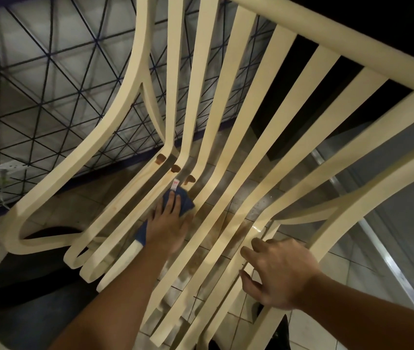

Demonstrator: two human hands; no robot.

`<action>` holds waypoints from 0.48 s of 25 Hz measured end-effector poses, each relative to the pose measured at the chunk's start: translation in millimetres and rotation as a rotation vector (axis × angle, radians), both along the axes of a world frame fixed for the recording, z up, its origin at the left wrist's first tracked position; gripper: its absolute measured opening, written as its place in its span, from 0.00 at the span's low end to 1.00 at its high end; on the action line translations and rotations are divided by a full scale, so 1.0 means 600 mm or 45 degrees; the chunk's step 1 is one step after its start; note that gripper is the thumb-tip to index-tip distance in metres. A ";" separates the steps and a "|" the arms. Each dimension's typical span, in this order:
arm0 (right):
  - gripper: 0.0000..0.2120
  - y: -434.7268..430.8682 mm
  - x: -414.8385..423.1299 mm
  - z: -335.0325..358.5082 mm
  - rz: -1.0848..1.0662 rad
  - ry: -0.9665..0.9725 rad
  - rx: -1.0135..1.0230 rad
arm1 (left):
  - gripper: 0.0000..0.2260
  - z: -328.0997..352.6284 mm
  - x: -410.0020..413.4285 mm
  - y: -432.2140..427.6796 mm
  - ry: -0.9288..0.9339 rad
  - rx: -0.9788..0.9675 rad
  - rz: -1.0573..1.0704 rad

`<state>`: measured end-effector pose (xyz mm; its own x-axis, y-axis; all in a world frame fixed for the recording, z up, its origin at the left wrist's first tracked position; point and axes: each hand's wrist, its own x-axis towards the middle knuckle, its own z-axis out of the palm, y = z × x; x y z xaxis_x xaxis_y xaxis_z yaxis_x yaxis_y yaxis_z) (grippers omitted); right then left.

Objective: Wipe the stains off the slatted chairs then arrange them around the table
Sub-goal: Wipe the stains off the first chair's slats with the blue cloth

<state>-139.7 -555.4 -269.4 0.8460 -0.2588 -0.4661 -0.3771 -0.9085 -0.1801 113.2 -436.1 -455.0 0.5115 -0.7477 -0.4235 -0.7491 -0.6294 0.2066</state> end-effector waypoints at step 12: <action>0.30 0.004 -0.002 0.001 -0.029 -0.039 -0.021 | 0.35 0.002 0.001 0.173 -0.015 0.035 0.000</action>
<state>-140.8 -553.2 -268.7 0.8537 -0.2853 -0.4356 -0.3922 -0.9026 -0.1774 113.6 -332.1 -454.1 0.5167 -0.7356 -0.4380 -0.7511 -0.6350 0.1804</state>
